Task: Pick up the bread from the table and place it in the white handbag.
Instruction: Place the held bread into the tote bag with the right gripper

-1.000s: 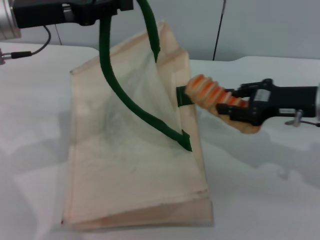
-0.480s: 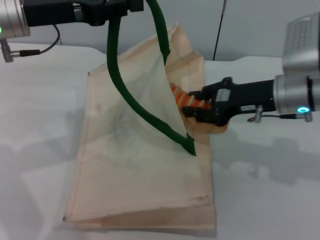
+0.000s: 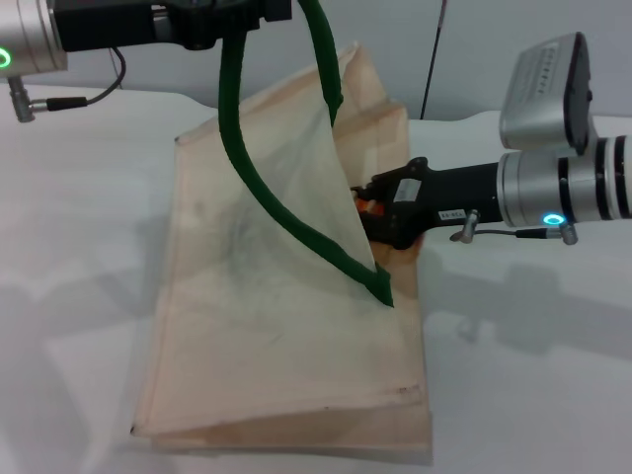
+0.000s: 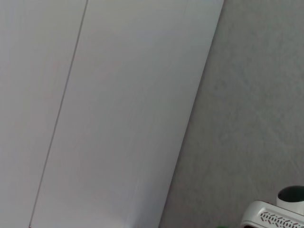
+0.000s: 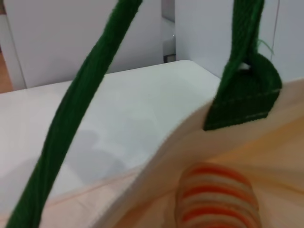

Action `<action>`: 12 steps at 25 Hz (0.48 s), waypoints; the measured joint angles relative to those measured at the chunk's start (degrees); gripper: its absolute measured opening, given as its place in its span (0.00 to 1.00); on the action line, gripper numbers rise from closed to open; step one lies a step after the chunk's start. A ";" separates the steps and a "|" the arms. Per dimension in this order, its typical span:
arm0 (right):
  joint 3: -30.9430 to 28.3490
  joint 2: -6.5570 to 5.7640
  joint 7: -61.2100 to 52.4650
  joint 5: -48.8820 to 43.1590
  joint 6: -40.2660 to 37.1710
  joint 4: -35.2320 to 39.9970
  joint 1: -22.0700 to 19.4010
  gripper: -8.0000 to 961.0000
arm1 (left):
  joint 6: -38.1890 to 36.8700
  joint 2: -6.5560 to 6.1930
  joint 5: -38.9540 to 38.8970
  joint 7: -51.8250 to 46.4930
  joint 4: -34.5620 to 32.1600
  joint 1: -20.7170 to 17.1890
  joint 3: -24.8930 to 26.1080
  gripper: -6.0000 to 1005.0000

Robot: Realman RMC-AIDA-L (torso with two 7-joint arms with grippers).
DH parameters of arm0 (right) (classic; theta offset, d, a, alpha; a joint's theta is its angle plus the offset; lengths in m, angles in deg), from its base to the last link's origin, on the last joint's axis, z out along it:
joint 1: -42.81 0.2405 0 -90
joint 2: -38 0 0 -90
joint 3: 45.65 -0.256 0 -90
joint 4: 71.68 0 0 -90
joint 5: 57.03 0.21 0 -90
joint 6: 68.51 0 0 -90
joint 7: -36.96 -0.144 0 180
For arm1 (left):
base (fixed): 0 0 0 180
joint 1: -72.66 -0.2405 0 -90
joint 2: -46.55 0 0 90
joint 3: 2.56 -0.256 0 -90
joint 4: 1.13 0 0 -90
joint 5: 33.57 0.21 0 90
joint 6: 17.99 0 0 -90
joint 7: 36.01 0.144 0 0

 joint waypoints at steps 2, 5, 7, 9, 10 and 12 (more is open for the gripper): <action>0.22 -0.03 0.39 0.26 0.47 -0.30 0.36 0.33 | 0.04 0.00 -0.02 0.01 0.00 0.00 0.00 0.13; 0.07 -0.03 0.86 0.37 0.67 -0.47 0.47 0.35 | 0.10 0.01 -0.04 0.01 0.00 0.00 0.00 0.13; -0.10 -0.06 1.03 0.43 0.72 -0.74 0.48 0.36 | 0.10 0.04 -0.05 0.02 0.00 0.00 0.00 0.13; -0.19 -0.12 1.10 0.45 0.66 -0.94 0.48 0.37 | 0.10 0.05 -0.06 0.01 0.00 0.00 0.00 0.13; -0.20 -0.13 1.10 0.46 0.63 -0.94 0.47 0.38 | 0.10 0.06 -0.06 0.02 0.00 -0.01 0.00 0.13; -0.22 -0.16 1.10 0.48 0.60 -0.94 0.43 0.39 | 0.10 0.07 -0.06 0.02 0.00 -0.01 0.00 0.13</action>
